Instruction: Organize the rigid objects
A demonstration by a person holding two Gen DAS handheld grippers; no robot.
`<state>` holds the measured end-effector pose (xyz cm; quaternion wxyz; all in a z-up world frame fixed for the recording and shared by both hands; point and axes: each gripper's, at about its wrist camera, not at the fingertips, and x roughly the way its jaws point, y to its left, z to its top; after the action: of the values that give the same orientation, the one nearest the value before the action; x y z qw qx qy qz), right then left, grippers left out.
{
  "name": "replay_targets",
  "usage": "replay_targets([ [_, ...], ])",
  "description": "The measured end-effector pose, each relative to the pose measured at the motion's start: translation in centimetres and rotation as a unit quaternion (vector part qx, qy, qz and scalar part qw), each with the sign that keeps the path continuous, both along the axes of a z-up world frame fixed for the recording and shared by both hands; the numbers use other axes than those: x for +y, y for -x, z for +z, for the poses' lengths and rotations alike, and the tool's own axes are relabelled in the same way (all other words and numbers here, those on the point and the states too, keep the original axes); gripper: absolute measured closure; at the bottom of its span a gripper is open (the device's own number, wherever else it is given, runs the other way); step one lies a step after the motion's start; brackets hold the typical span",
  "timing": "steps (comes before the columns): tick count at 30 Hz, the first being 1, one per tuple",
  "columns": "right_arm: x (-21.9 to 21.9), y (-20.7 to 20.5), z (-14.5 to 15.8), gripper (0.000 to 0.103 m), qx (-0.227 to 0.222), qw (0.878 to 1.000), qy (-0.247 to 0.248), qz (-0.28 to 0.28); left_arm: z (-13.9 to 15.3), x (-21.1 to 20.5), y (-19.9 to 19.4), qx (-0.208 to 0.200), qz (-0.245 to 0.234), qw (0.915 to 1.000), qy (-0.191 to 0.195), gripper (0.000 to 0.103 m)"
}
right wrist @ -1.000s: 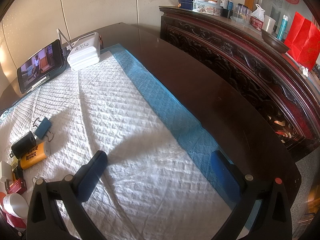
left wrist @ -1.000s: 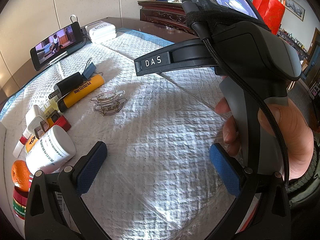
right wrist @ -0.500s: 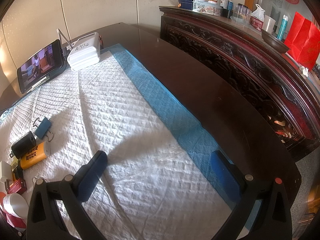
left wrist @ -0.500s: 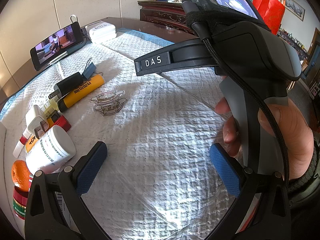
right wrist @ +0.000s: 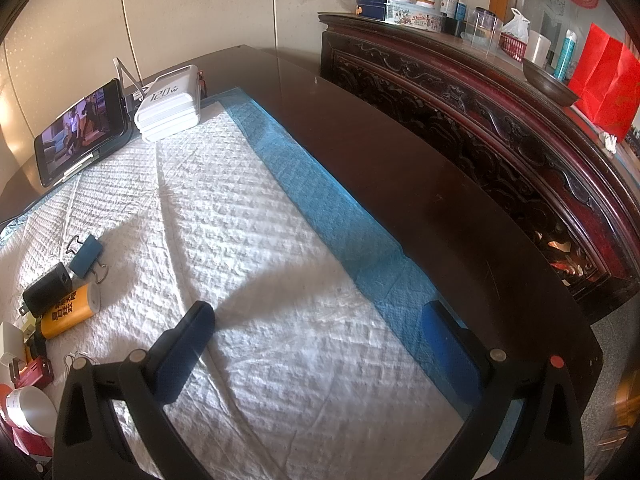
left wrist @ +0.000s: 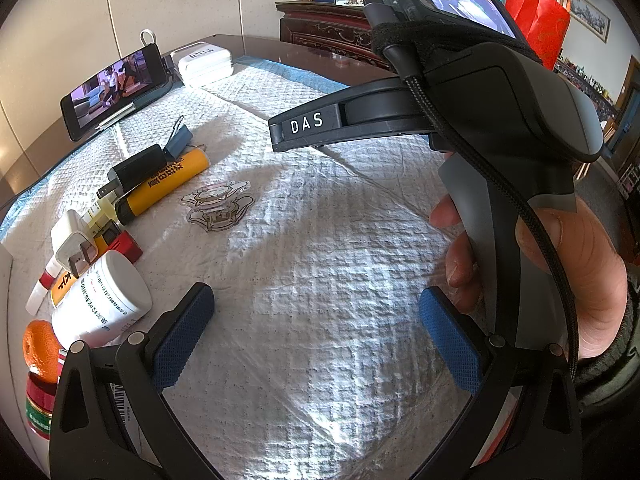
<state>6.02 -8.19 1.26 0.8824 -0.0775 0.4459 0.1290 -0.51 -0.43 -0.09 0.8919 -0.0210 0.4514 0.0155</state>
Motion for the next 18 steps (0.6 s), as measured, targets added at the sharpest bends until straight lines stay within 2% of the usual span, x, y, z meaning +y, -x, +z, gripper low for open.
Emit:
replay_targets([
  [7, 0.0, 0.0, 0.0, 0.000, 0.000, 1.000, 0.000, 0.000, 0.0, 0.0, 0.0, 0.000, 0.000, 1.0000, -0.001, 0.000],
  [10, 0.0, 0.0, 0.0, 0.000, 0.000, 1.000, 0.000, 0.000, 0.1, -0.4, 0.2, -0.006, -0.001, 0.9999, -0.013, 0.001],
  [16, 0.0, 0.0, 0.0, 0.000, 0.000, 1.000, 0.000, 0.000, 1.9, -1.4, 2.4, -0.062, -0.004, 0.9968, -0.050, 0.000],
  [18, 0.0, 0.0, 0.0, 0.000, 0.000, 1.000, 0.000, 0.000, 2.4, -1.1, 3.4, -0.078, -0.003, 0.9965, -0.031, 0.000],
])
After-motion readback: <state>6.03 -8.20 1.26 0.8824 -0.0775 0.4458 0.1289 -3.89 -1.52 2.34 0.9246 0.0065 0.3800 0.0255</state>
